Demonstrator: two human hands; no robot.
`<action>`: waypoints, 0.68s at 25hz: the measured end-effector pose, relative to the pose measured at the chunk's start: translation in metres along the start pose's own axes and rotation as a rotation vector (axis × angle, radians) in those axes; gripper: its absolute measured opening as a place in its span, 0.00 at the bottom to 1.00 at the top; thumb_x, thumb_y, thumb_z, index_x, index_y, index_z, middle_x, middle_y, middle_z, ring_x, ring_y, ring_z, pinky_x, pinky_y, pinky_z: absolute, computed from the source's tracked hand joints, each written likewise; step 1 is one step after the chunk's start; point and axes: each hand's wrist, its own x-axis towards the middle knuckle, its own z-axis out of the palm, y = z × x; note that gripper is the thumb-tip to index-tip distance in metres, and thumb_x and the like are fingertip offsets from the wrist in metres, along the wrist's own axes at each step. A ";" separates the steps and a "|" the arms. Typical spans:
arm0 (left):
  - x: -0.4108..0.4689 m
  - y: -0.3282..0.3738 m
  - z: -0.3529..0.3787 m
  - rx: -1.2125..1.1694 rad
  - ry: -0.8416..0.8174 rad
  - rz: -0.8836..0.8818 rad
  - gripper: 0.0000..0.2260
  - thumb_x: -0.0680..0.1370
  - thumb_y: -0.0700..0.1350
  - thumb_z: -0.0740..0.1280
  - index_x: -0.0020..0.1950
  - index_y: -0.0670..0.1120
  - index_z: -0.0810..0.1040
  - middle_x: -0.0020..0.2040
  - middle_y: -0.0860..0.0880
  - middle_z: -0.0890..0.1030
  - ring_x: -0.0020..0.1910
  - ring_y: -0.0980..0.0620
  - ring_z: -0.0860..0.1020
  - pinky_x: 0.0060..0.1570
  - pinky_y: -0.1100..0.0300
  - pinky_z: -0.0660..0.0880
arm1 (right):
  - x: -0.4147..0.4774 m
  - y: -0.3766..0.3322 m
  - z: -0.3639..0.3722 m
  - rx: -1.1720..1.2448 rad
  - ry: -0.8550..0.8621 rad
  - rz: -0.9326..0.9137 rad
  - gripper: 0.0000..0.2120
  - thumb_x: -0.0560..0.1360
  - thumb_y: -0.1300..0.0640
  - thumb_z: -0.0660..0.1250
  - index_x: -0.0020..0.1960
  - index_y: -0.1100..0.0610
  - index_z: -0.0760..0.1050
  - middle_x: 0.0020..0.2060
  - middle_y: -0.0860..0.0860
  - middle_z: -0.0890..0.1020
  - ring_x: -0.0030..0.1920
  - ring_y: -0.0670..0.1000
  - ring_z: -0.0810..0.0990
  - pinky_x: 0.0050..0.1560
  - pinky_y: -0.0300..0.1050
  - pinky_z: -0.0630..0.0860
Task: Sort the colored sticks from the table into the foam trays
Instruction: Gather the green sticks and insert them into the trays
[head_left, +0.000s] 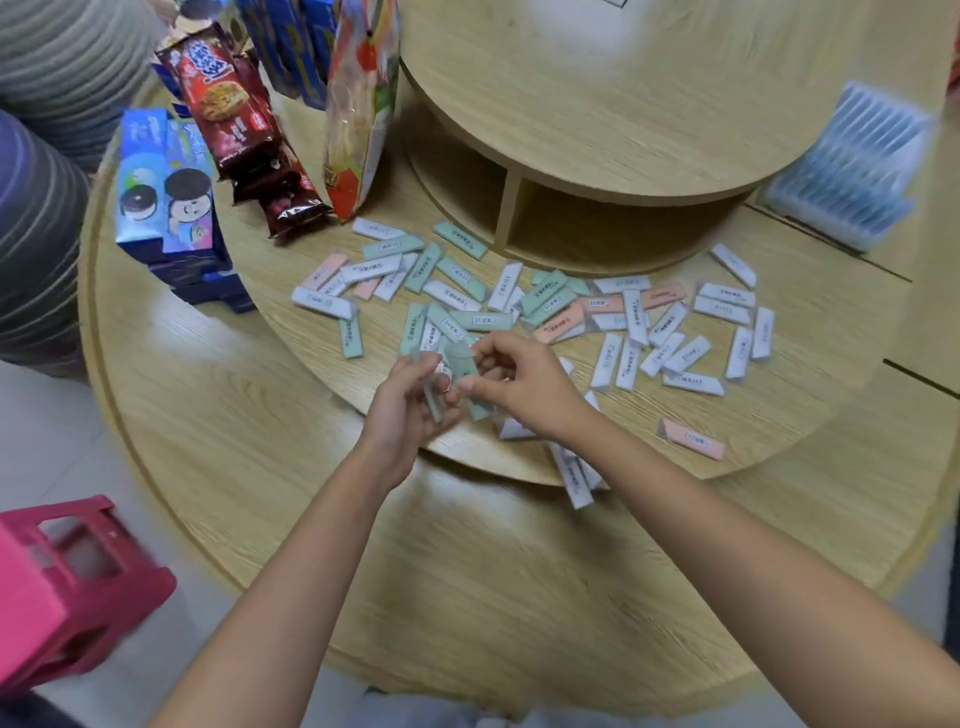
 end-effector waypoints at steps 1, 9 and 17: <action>-0.001 0.000 0.000 -0.024 -0.037 -0.011 0.11 0.76 0.47 0.61 0.55 0.42 0.75 0.42 0.47 0.81 0.39 0.51 0.81 0.39 0.59 0.74 | -0.001 -0.001 0.008 0.014 -0.003 0.012 0.09 0.69 0.63 0.74 0.46 0.58 0.76 0.37 0.50 0.77 0.36 0.45 0.74 0.42 0.38 0.74; -0.005 -0.001 -0.013 -0.211 -0.128 -0.079 0.08 0.77 0.46 0.61 0.48 0.43 0.76 0.38 0.48 0.80 0.36 0.53 0.80 0.33 0.59 0.77 | -0.003 -0.015 0.046 -0.211 -0.010 -0.077 0.09 0.71 0.60 0.72 0.51 0.59 0.79 0.44 0.56 0.79 0.45 0.52 0.77 0.49 0.44 0.74; 0.001 -0.002 -0.037 -0.176 0.003 -0.143 0.12 0.77 0.34 0.61 0.59 0.44 0.71 0.46 0.46 0.80 0.43 0.50 0.81 0.42 0.56 0.78 | 0.029 0.014 0.007 -0.642 0.177 0.060 0.09 0.75 0.55 0.66 0.53 0.58 0.77 0.51 0.54 0.77 0.49 0.51 0.75 0.45 0.43 0.71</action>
